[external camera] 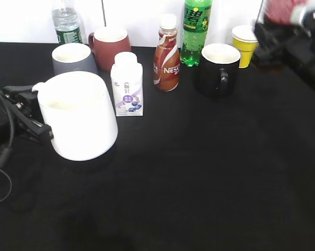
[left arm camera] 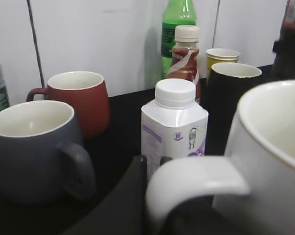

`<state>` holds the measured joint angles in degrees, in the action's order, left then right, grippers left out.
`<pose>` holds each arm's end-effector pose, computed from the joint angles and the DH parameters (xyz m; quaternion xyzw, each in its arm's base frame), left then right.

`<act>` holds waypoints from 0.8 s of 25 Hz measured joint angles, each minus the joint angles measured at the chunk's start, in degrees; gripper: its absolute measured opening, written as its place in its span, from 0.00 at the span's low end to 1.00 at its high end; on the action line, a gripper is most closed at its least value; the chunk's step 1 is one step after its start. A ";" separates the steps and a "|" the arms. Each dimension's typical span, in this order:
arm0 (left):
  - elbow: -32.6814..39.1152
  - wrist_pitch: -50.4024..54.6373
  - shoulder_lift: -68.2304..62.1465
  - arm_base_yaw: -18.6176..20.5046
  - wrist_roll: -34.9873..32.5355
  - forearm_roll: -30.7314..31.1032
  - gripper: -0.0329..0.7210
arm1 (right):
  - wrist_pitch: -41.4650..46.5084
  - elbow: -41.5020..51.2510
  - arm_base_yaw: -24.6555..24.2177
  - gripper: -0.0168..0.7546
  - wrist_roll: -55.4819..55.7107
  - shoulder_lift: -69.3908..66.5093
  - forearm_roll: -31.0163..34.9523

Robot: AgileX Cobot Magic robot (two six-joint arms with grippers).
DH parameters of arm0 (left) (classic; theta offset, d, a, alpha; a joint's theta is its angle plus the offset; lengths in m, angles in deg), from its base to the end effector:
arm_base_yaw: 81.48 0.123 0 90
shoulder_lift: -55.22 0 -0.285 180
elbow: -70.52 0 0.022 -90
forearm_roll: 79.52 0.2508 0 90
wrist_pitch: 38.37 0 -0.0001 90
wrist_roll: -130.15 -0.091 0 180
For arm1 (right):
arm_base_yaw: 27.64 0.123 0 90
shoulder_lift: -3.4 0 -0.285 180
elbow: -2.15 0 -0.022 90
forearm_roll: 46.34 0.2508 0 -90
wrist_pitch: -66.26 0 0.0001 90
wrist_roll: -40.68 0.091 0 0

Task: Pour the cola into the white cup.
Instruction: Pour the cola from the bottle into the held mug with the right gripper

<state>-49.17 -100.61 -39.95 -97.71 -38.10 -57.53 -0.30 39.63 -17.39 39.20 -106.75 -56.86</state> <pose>0.2175 -0.0947 0.1801 0.2082 0.7059 -0.2228 0.6393 0.3316 0.0755 0.2038 -0.1533 0.6348 0.0847 0.7525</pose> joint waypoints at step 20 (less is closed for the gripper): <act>0.00 -1.75 0.00 0.00 0.00 12.84 0.10 | 10.60 0.07 18.51 0.53 -42.69 6.64 -13.59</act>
<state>-49.17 -102.36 -39.95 -97.71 -38.10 -44.69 10.30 39.70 1.12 -3.49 -100.11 -70.45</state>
